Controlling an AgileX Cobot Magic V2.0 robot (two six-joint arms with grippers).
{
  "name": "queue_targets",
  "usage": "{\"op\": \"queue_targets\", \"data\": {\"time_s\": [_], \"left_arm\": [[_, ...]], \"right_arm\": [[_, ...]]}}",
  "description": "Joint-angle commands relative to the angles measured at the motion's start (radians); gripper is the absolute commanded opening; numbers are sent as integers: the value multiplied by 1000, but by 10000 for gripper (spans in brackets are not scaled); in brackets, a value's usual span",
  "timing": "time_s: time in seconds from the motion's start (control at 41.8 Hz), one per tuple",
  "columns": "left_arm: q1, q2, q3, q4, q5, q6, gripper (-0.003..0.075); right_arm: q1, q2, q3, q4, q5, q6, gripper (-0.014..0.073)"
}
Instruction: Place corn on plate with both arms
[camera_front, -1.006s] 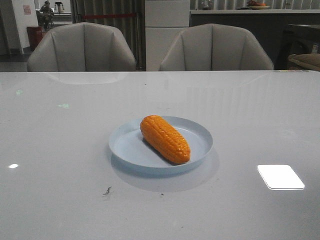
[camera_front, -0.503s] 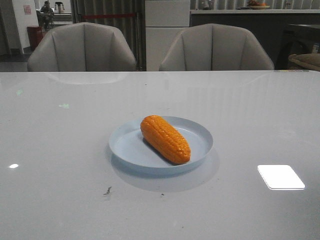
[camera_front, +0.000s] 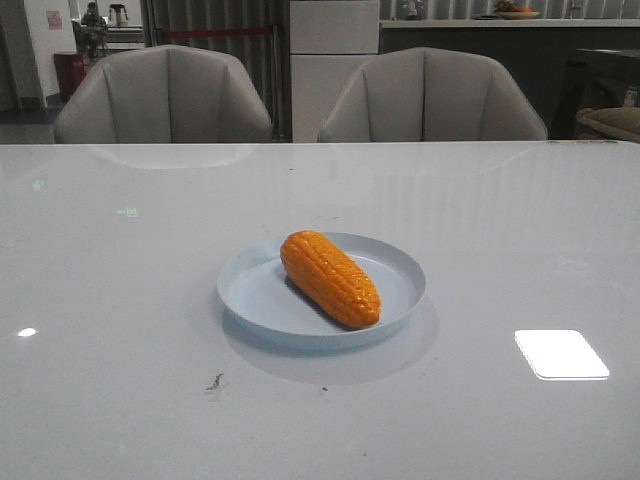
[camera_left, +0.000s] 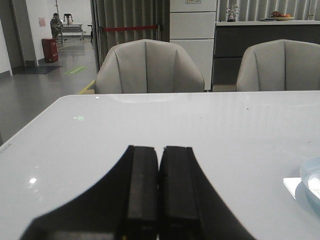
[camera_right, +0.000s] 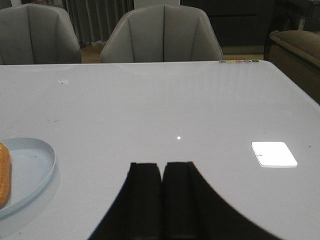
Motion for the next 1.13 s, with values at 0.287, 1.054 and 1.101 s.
{"op": "queue_targets", "data": {"time_s": [0.287,1.054,1.101], "left_arm": [[1,20,4,-15,-82,-7,90],[1,20,4,-15,-82,-7,90],[1,20,4,-15,-82,-7,90]], "right_arm": [[10,-160,85,81,29,-5,56],[10,-159,85,81,-28,-5,56],[10,-159,85,81,-28,-5,56]]}}
